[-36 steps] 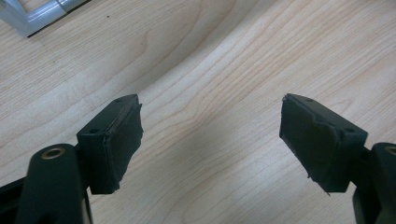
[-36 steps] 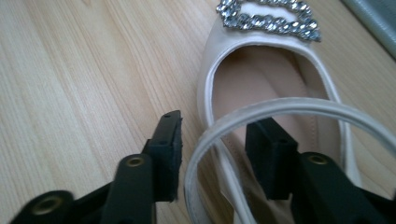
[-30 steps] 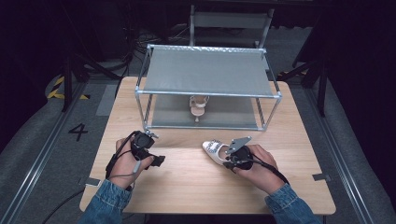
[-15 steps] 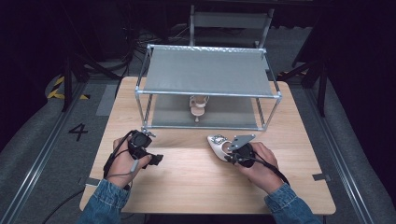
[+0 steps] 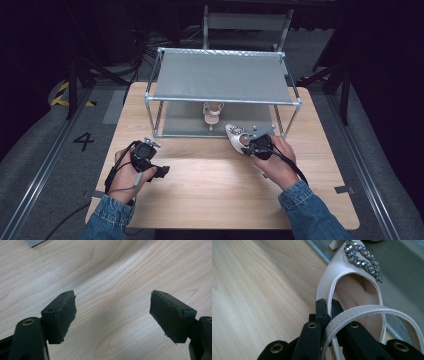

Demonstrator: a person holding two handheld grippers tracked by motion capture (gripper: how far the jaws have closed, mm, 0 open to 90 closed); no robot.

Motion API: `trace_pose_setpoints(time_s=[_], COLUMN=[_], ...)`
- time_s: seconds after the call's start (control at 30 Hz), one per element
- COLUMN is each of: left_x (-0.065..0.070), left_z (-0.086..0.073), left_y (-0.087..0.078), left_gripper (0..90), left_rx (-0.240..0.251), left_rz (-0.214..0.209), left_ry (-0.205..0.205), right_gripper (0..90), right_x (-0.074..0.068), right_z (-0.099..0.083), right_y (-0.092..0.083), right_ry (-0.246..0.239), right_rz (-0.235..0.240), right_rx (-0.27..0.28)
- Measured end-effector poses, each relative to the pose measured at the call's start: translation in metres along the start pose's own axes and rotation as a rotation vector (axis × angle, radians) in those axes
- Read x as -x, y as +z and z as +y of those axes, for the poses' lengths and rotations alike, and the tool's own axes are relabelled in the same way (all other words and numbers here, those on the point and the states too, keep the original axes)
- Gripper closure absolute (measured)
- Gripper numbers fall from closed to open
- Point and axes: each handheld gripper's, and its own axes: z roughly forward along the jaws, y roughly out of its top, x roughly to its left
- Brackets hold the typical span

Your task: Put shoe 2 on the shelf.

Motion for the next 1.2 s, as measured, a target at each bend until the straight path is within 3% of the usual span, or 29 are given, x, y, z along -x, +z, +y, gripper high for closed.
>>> trace_pose_setpoints(time_s=[0.03, 0.37, 0.73, 1.1, 1.2], left_x=[0.0, -0.002, -0.004, -0.005, -0.005], left_z=[-0.001, 0.0, 0.0, 0.0, 0.001], left_y=[-0.001, 0.001, 0.001, 0.001, 0.001], left_gripper=[21.7, 21.6, 21.9, 22.4, 22.7], left_rx=[-0.001, 0.001, 0.002, 0.0, -0.004], left_rz=[-0.001, -0.008, -0.013, -0.007, -0.007], left_ry=[-0.015, -0.009, -0.017, -0.021, -0.02], right_gripper=[87.4, 87.4, 87.4, 87.1, 82.2], right_x=[0.002, 0.023, 0.041, 0.052, 0.052], right_z=[0.002, 0.022, 0.028, 0.029, 0.029], right_y=[0.002, 0.029, 0.055, 0.071, 0.073], right_ry=[0.001, 0.007, 0.004, -0.003, -0.002], right_rz=[-0.003, -0.059, -0.132, -0.157, -0.155], right_rx=[-0.001, -0.03, -0.065, -0.082, -0.084])
